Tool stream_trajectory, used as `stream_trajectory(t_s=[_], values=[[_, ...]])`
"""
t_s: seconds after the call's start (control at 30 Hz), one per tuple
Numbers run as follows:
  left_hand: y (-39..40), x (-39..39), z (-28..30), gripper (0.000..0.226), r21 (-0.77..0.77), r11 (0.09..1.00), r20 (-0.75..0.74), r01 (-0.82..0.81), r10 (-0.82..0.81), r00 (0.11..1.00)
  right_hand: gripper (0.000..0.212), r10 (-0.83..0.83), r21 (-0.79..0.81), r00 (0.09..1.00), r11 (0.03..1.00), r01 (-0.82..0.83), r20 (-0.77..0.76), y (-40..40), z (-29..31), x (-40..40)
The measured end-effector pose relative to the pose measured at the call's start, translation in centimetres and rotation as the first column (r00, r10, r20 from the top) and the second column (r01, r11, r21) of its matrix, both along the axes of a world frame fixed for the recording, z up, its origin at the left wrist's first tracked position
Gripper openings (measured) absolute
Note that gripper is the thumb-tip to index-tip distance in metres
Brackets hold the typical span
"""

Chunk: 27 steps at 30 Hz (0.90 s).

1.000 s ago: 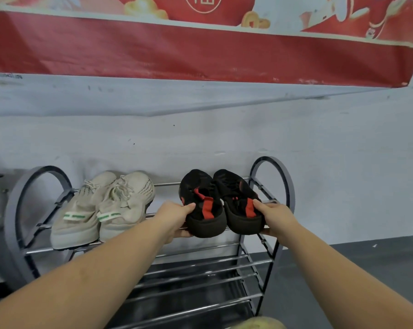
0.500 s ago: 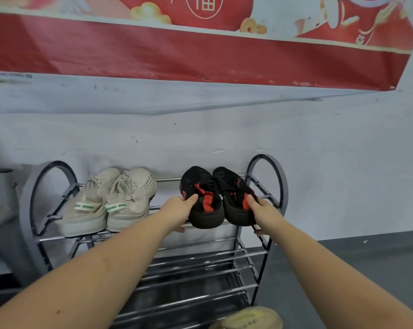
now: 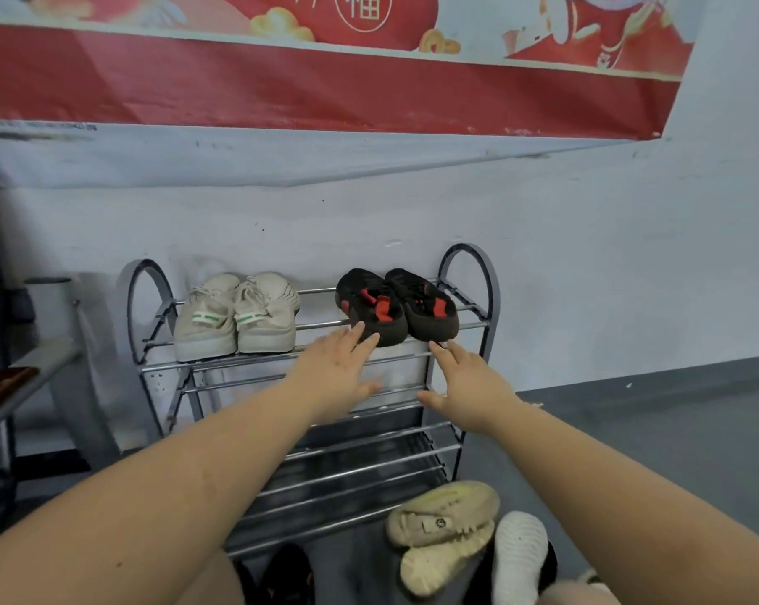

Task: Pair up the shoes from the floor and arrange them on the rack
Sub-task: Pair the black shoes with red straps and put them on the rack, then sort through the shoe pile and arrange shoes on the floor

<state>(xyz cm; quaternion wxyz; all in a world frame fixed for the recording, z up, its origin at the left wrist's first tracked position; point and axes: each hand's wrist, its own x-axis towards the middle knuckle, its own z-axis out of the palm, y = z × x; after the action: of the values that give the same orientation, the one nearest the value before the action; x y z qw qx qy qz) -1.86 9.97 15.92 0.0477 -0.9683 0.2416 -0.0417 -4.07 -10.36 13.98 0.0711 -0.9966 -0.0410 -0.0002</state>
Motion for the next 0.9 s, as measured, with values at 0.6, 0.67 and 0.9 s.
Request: stream_trajectory(t_s=[0.6,0.67,0.9], values=[[1.0,-8.4,-21.4,0.072,0.111,0.993,-0.364,0.047,-0.003,0.932,0.082,-0.092,-0.097,0.939,0.993,0.063,-0.330,-1.4,-19.7,-9.6],[0.7,-8.4,-22.8,0.071,0.133,0.990,-0.393,0.044,0.012,0.920,0.080,-0.108,-0.103,0.924,0.992,0.075,-0.366,-1.6,-21.5,-10.3],[-1.9,-7.4,-25.3,0.071,0.140,0.982,-0.434,0.123,-0.051,0.899,0.078,-0.108,-0.086,0.887,0.993,0.077,-0.448,-0.9,-25.7,-10.2]])
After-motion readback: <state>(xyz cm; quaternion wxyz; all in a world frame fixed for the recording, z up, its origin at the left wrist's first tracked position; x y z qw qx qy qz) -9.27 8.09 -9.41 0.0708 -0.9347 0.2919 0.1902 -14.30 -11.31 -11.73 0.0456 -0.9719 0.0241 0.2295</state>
